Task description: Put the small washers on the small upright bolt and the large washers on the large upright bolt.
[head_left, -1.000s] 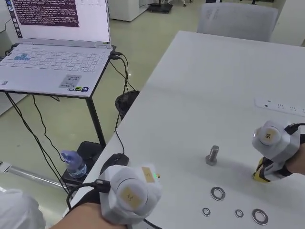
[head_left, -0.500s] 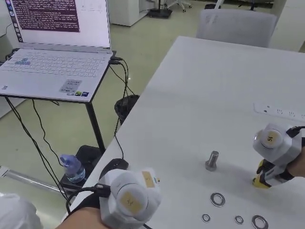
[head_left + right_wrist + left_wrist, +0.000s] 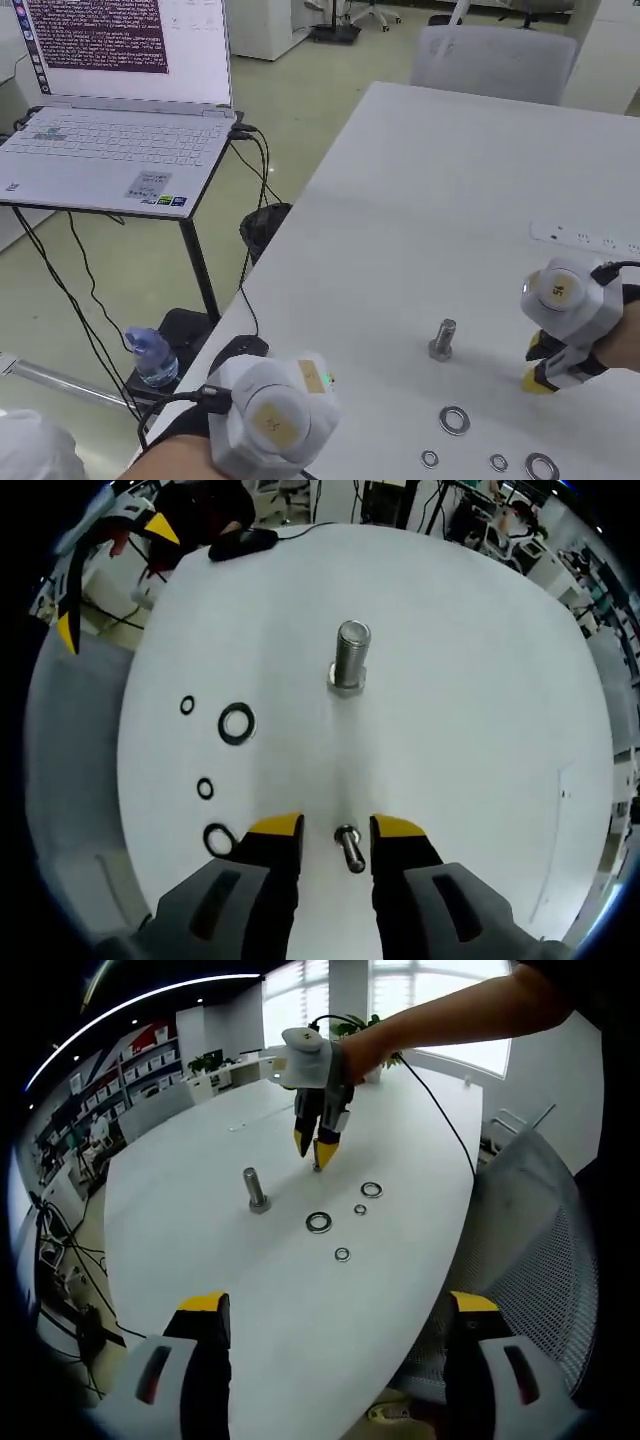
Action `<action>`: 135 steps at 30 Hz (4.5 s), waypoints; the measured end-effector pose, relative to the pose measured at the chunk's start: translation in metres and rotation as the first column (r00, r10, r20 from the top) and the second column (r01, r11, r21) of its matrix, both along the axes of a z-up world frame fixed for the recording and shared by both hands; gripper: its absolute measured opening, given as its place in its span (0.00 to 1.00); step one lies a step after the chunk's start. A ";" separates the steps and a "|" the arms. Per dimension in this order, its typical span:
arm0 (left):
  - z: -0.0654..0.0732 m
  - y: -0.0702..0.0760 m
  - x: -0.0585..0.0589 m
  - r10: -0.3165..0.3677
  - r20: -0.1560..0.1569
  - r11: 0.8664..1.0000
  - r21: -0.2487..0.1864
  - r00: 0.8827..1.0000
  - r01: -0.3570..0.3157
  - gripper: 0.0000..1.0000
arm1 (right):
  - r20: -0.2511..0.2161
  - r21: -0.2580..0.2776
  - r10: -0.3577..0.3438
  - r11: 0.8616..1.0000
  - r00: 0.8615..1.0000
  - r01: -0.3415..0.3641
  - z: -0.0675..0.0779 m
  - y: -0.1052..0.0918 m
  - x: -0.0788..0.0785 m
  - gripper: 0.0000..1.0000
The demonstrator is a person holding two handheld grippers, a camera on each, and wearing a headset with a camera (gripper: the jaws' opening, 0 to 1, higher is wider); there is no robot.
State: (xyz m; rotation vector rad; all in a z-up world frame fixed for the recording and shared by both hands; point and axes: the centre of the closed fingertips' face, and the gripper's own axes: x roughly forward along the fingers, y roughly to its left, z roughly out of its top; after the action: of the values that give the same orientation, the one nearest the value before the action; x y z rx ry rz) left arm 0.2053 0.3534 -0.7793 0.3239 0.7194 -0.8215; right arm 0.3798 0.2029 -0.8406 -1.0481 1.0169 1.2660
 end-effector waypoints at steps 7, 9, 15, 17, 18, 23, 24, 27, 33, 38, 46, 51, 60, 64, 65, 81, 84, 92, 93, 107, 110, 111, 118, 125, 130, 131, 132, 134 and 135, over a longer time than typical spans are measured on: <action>0.001 -0.001 0.001 0.007 0.008 1.000 -0.017 1.000 -0.006 0.91 | -0.005 0.013 0.018 1.000 1.000 -0.018 0.005 0.004 -0.006 0.29; 0.003 -0.001 0.002 0.008 0.014 1.000 -0.021 1.000 -0.008 0.92 | -0.006 0.020 0.021 1.000 1.000 -0.021 0.007 0.005 -0.010 0.29; 0.003 -0.001 0.004 0.009 0.016 1.000 -0.025 1.000 -0.009 0.93 | -0.008 0.036 0.032 0.999 0.999 -0.032 0.012 0.008 -0.023 0.30; 0.003 -0.002 0.005 0.010 0.020 1.000 -0.028 1.000 -0.010 0.93 | -0.011 0.042 0.036 0.998 0.999 -0.036 0.013 0.009 -0.029 0.30; 0.004 -0.003 0.005 0.012 0.022 0.999 -0.035 1.000 -0.011 0.94 | -0.012 0.045 0.038 0.998 0.999 -0.037 0.013 0.009 -0.033 0.30; 0.004 -0.004 0.005 0.011 0.027 0.999 -0.036 1.000 -0.010 0.94 | -0.021 0.049 0.044 0.998 0.999 -0.043 0.013 0.009 -0.048 0.30; 0.004 -0.004 0.005 0.011 0.026 0.999 -0.036 1.000 -0.010 0.94 | -0.022 0.050 0.044 0.998 0.999 -0.043 0.013 0.009 -0.050 0.30; 0.003 -0.003 0.004 0.007 0.026 0.999 -0.031 1.000 -0.006 0.94 | -0.028 0.058 0.049 0.997 0.998 -0.047 0.012 0.010 -0.060 0.30; 0.002 -0.005 0.001 0.001 0.027 1.000 -0.026 1.000 0.000 0.93 | -0.033 0.068 0.054 0.996 0.998 -0.051 0.011 0.011 -0.074 0.30; 0.002 -0.005 0.000 -0.006 0.025 1.000 -0.017 1.000 0.006 0.92 | -0.037 0.071 0.064 0.996 0.997 -0.061 0.009 0.012 -0.085 0.30; 0.005 -0.005 -0.001 -0.011 0.032 1.000 -0.014 0.999 0.012 0.91 | -0.040 0.090 0.073 0.994 0.997 -0.069 0.009 0.014 -0.099 0.30; 0.006 -0.004 0.000 -0.008 0.037 1.000 -0.011 0.999 0.009 0.91 | -0.043 0.093 0.075 0.993 0.996 -0.071 0.005 0.014 -0.104 0.30; 0.006 -0.005 -0.002 -0.016 0.035 1.000 -0.004 0.999 0.016 0.92 | -0.046 0.077 0.074 0.995 0.996 -0.071 -0.011 0.013 -0.105 0.29; 0.006 -0.003 -0.003 -0.012 0.030 1.000 -0.003 0.999 0.012 0.91 | -0.036 0.071 0.076 0.995 0.996 -0.073 -0.020 0.012 -0.104 0.28; 0.006 -0.003 -0.003 -0.014 0.032 1.000 -0.003 0.999 0.014 0.91 | -0.033 0.070 0.076 0.995 0.997 -0.073 -0.021 0.011 -0.103 0.28; 0.007 0.002 -0.002 -0.021 0.031 1.000 0.006 0.999 0.021 0.88 | -0.029 0.063 0.076 0.995 0.997 -0.074 -0.033 0.012 -0.103 0.25; 0.006 0.004 -0.001 -0.014 0.028 1.000 0.004 0.999 0.014 0.88 | -0.028 0.059 0.074 0.996 0.997 -0.072 -0.033 0.013 -0.102 0.25; 0.005 0.003 -0.002 -0.014 0.028 1.000 0.004 1.000 0.014 0.87 | -0.021 0.060 0.076 0.995 0.997 -0.075 -0.034 0.014 -0.101 0.19; 0.005 0.003 -0.002 -0.014 0.027 1.000 0.004 1.000 0.014 0.87 | -0.020 0.059 0.074 0.996 0.997 -0.072 -0.034 0.014 -0.101 0.18; 0.002 0.004 -0.001 -0.015 0.023 1.000 0.007 1.000 0.015 0.85 | -0.012 0.006 0.072 0.997 0.997 -0.072 -0.037 0.016 -0.099 0.13; 0.003 0.004 0.002 -0.013 0.025 1.000 0.007 1.000 0.013 0.85 | -0.021 0.006 0.057 0.998 0.998 -0.057 -0.036 0.015 -0.097 0.13; 0.003 0.004 0.002 -0.013 0.026 1.000 0.008 1.000 0.013 0.85 | -0.022 0.009 0.053 0.999 0.998 -0.053 -0.036 0.015 -0.097 0.13; 0.003 0.002 0.003 -0.016 0.026 1.000 0.010 1.000 0.015 0.85 | -0.029 0.031 0.021 0.999 0.999 -0.020 -0.036 0.015 -0.097 0.12; 0.001 0.000 0.004 -0.017 0.023 1.000 0.013 1.000 0.017 0.85 | -0.029 0.063 -0.024 0.998 0.999 0.025 -0.032 0.015 -0.092 0.12; 0.000 -0.001 0.007 -0.018 0.022 1.000 0.014 1.000 0.018 0.85 | -0.029 0.066 -0.039 0.997 0.999 0.040 -0.024 0.008 -0.088 0.12; 0.000 -0.002 0.008 -0.018 0.023 1.000 0.015 1.000 0.018 0.85 | -0.026 0.066 -0.042 0.997 0.999 0.044 -0.023 0.006 -0.086 0.12; 0.000 -0.002 0.009 -0.019 0.023 1.000 0.016 1.000 0.019 0.85 | -0.029 0.064 -0.050 0.997 0.998 0.051 -0.021 0.003 -0.084 0.12; 0.000 -0.003 0.010 -0.020 0.023 1.000 0.016 1.000 0.020 0.85 | -0.031 0.065 -0.059 0.996 0.998 0.061 -0.018 -0.002 -0.081 0.12; 0.001 -0.004 0.011 -0.021 0.025 1.000 0.015 0.999 0.021 0.85 | -0.032 0.064 -0.062 0.996 0.998 0.064 -0.016 -0.004 -0.080 0.12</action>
State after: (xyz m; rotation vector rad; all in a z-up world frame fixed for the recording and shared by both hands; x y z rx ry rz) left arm 0.2165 0.3497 -0.7788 0.3552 0.6995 -0.8310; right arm 0.2995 0.1993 -0.8568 -0.9429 1.0172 1.2580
